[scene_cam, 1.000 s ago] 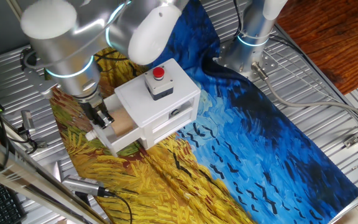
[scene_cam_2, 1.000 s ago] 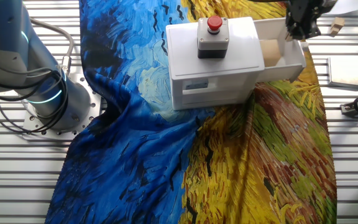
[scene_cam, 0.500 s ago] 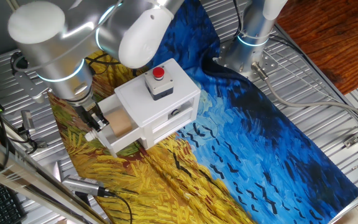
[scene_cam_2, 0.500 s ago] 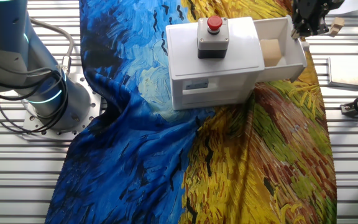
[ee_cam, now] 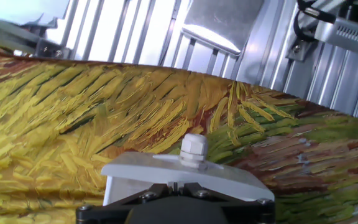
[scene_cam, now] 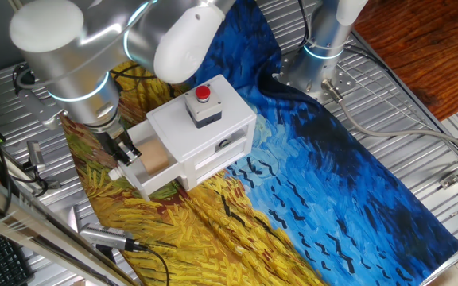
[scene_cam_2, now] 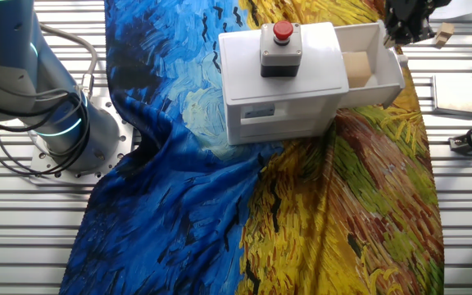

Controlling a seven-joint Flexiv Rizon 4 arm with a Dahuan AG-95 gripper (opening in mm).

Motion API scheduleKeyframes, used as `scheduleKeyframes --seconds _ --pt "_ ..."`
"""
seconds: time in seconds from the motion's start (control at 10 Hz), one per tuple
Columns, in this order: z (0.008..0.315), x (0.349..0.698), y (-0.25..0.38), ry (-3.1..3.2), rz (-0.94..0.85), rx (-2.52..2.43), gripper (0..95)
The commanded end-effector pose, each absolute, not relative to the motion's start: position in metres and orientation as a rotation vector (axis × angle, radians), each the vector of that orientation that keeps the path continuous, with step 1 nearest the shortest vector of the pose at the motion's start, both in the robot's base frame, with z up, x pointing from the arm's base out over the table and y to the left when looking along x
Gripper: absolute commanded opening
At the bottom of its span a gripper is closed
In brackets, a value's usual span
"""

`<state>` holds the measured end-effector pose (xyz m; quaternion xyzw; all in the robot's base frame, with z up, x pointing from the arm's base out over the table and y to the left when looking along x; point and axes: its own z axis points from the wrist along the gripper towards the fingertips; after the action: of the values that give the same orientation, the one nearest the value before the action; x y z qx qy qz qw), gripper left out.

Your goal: Take something out of a drawer

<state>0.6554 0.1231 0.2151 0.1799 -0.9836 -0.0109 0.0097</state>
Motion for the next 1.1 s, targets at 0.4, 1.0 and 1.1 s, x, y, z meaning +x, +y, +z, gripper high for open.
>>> scheduleKeyframes --seconds 0.4,1.0,1.1 --pt "0.216 0.624 0.114 -3.111 -0.087 0.527 76.0" --pt "0.211 0.614 0.112 -3.119 -0.134 0.531 95.0" --pt "0.21 0.614 0.112 -3.118 -0.129 0.533 95.0"
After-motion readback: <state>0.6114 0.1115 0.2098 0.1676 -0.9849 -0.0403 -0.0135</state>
